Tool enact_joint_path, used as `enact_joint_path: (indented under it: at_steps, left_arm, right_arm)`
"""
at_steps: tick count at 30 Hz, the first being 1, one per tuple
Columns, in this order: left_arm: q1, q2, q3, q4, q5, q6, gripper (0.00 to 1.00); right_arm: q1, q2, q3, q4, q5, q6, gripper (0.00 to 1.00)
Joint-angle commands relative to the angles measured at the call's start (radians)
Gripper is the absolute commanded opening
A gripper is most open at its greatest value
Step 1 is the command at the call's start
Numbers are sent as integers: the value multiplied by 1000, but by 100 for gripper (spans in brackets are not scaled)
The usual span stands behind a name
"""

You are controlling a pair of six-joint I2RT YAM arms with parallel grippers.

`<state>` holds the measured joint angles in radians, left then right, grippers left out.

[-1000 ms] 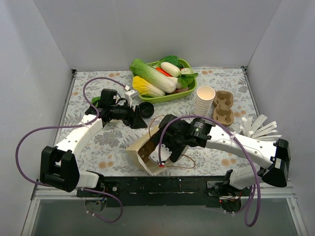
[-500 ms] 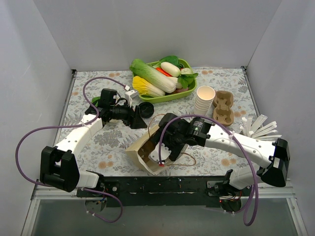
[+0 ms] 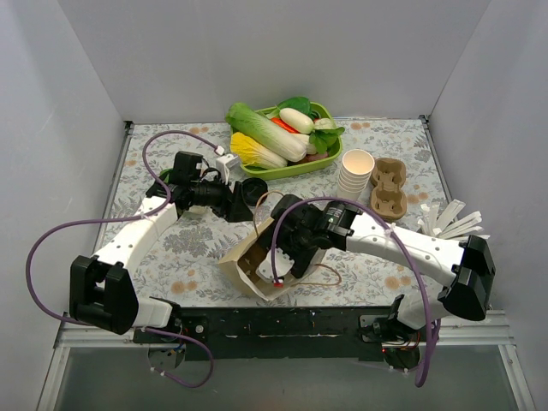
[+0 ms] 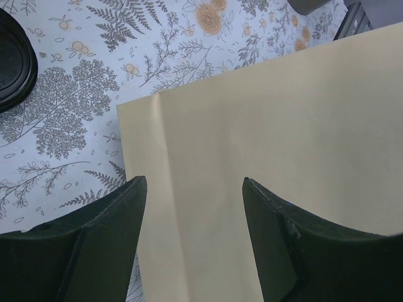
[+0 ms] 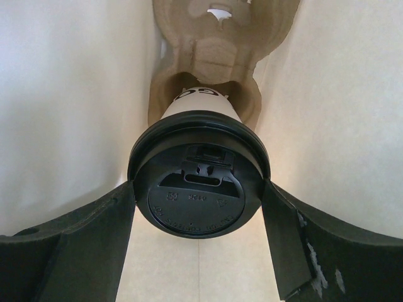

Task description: Pack the takeout coffee

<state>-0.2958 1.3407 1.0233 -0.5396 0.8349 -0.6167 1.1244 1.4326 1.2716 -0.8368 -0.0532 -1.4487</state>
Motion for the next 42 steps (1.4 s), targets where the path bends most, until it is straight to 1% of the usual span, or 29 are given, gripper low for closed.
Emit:
enact_joint_path:
  at_steps: [1, 8, 14, 19, 24, 27, 31, 32, 35, 38, 42]
  left_arm:
    - [21, -18, 69, -31, -23, 9, 62]
    - [27, -28, 70, -43, -33, 15, 62]
    - [29, -15, 89, -42, -33, 9, 62]
    - [32, -6, 126, -56, -39, 11, 62]
    - [37, -21, 146, -69, -56, 15, 62]
    - [40, -34, 149, -69, -75, 17, 62]
    - [61, -49, 169, -51, -143, -12, 63]
    - [84, -49, 178, -46, -172, -20, 63]
    - [135, -60, 213, -14, -212, -51, 63]
    - [147, -78, 234, 13, -232, -55, 64]
    - [149, -89, 241, 9, -238, -71, 64]
  right_arm:
    - [-12, 37, 49, -22, -23, -33, 1]
    - [-17, 66, 66, -16, 13, -22, 1]
    - [-32, 92, 80, -27, 0, -42, 1]
    - [-55, 178, 162, -100, -2, -61, 1]
    - [-77, 253, 259, -214, -28, -91, 1]
    - [-92, 304, 331, -281, -43, -110, 1]
    - [-118, 394, 445, -381, -76, -121, 1]
    - [-123, 405, 480, -390, -94, -121, 1]
    - [-146, 428, 508, -395, -125, -125, 1]
    - [-167, 430, 502, -367, -172, -131, 1]
    - [-173, 454, 511, -374, -183, -147, 1]
